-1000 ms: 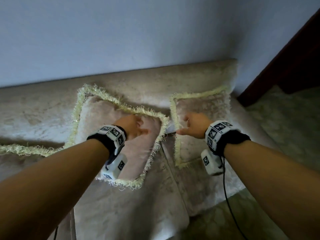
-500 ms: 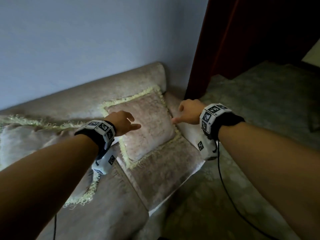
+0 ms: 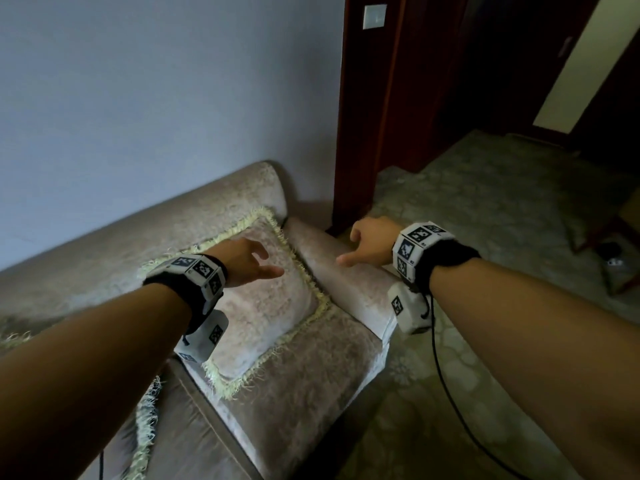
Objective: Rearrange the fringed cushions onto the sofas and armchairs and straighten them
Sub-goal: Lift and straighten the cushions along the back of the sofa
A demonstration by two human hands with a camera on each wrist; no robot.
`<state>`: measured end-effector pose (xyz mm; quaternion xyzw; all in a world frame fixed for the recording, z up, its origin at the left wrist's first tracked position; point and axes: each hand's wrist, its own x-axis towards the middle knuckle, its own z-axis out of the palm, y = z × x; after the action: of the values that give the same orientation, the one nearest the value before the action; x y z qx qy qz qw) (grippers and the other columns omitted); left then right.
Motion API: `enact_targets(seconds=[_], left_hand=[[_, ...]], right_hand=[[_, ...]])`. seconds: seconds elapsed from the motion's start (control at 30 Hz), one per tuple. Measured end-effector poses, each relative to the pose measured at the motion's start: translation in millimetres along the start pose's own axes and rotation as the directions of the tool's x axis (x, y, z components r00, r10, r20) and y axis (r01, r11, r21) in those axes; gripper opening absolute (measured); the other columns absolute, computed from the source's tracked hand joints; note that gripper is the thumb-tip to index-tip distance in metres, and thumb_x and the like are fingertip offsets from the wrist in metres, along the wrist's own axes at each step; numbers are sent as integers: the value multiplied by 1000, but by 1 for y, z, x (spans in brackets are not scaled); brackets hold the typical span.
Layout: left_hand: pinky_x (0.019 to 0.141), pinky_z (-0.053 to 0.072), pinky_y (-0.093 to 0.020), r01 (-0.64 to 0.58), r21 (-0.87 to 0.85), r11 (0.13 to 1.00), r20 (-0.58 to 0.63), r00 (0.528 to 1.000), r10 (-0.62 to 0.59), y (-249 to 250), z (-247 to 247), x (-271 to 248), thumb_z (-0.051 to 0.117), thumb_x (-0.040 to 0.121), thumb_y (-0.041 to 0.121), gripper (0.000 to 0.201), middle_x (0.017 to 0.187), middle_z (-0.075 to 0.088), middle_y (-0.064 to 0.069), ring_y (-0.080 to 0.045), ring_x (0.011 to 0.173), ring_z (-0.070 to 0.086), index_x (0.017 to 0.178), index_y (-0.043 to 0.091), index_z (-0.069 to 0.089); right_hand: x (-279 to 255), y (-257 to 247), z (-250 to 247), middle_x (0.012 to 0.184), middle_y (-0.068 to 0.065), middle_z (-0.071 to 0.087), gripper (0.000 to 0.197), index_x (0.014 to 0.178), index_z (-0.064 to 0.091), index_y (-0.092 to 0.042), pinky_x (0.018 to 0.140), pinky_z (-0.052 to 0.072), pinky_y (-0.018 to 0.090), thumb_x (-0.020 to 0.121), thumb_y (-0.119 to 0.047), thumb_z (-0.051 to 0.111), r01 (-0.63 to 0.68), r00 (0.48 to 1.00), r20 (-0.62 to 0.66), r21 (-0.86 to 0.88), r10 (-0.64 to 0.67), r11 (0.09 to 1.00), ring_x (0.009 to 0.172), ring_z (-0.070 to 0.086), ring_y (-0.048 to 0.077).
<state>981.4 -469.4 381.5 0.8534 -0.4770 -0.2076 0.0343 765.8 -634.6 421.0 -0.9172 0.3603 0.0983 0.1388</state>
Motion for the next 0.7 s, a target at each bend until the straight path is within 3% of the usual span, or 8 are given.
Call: enact_targets(seconds=[0.13,0.3,0.43,0.6,0.7], left_hand=[[105,43,-37,2,-15,1000,3,1000,-2,-15,-13,50,59,80,78,71,130,68,7,-21,124,59,134,31,59],[106,46,-42,48,-37,998,5,999,-48,-45,-30,98,57,74,84,75,129,69,6,-23,123,60,131,35,60],[107,45,-43,112,-53,992,24,994,-111,-73,-35,118,54,76,84,76,130,68,8,-23,124,60,134,34,59],[107,45,-46,223,-100,970,52,974,-219,-109,-28,128,55,78,81,73,135,65,5,-24,125,59,135,34,58],[112,41,-47,310,-160,937,100,950,-297,-123,-23,134,56,78,79,78,140,63,3,-24,129,58,140,30,54]], right_hand=[[48,-4,-15,115,14,69,70,120,65,-5,90,55,45,83,-64,68,-9,1000,19,-31,9,999,101,64,28],[117,-22,-25,116,17,69,72,122,65,-2,90,55,46,84,-63,67,38,999,35,-49,-36,998,103,65,32],[166,-44,-17,110,11,68,67,115,65,-8,88,56,45,82,-66,67,84,994,80,-83,-78,993,98,64,28],[221,-69,-5,121,11,64,66,123,60,-7,94,52,44,86,-62,66,188,972,169,-133,-164,973,111,60,30],[256,-80,1,117,10,65,63,120,63,-8,92,53,43,85,-61,67,240,955,205,-114,-213,964,107,62,29]])
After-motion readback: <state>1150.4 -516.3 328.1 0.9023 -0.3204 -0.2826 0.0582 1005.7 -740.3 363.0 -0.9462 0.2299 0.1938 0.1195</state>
